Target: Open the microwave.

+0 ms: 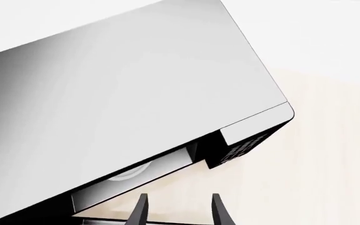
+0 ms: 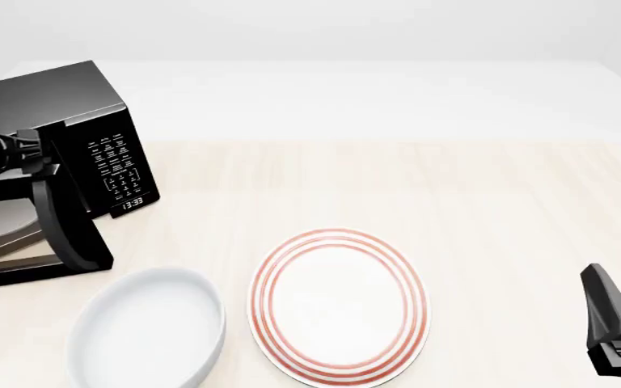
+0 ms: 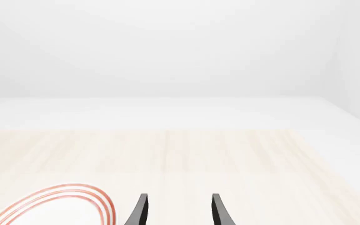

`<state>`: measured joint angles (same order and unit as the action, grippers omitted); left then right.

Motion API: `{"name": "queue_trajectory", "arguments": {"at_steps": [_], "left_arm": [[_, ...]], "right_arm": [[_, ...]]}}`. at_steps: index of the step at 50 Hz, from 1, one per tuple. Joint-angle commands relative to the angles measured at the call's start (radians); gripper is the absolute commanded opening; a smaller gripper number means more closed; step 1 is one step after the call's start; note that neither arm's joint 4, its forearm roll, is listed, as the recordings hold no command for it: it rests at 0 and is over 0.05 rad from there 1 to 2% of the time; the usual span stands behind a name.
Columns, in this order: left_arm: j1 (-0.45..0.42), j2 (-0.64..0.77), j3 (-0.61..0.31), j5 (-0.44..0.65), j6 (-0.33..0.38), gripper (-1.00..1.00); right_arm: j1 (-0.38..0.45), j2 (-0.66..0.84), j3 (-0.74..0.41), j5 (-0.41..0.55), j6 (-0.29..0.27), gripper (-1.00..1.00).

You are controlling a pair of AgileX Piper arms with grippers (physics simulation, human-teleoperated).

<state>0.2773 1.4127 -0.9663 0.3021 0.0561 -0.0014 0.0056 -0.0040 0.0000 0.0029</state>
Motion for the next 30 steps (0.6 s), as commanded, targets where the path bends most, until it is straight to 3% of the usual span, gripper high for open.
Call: {"name": "queue_trajectory", "arguments": {"at_steps": [1, 30], "left_arm": [[0.01, 0.006, 0.047, -0.013, -0.01, 1.0], [0.025, -0.051, 0.105, -0.005, 0.007, 1.0]], "right_arm": [[0.0, 0.0, 0.0, 0.0, 0.0, 1.0], [0.0, 0.0, 0.0, 0.0, 0.0, 1.0]]}}
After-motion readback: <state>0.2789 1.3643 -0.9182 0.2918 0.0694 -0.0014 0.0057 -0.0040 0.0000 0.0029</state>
